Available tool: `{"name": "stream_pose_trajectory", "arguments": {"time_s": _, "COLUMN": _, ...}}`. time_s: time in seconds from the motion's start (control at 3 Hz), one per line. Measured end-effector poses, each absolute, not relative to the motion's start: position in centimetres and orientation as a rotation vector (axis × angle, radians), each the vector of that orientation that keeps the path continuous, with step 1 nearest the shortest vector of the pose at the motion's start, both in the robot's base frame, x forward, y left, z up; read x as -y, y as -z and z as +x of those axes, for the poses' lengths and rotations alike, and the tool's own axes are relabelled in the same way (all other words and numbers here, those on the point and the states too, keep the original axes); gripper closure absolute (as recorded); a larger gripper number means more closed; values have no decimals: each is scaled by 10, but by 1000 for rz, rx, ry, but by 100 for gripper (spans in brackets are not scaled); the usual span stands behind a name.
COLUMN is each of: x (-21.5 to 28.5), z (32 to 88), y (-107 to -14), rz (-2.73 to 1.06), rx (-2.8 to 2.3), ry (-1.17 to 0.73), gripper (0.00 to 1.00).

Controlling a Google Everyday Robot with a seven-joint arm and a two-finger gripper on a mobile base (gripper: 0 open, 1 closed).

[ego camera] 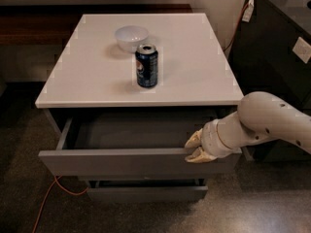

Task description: Place pepsi can into top drawer

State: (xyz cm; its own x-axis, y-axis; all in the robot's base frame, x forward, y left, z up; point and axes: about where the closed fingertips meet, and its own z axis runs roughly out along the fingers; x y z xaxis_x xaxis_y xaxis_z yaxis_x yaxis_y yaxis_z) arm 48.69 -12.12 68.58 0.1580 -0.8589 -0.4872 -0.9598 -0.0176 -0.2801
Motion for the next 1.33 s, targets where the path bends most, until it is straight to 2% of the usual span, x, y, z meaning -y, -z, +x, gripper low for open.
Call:
{"name": "stream_pose_trajectory", "arguments": {"time_s": 0.67, "x": 122, "z": 487, "y": -686, "rz": -1897, "rx": -1723, "ry": -242, "gripper": 100}}
{"name": "stream_pose_trajectory", "arguments": {"time_s": 1.0, "x": 119, "z": 481, "y": -686, "rz": -1895, "rx": -1720, "ry": -256, "gripper": 82}}
{"name": "stream_pose_trajectory", "arguments": {"time_s": 1.33, "x": 119, "z": 481, "y": -686, "rz": -1895, "rx": -1720, "ry": -256, "gripper": 58}}
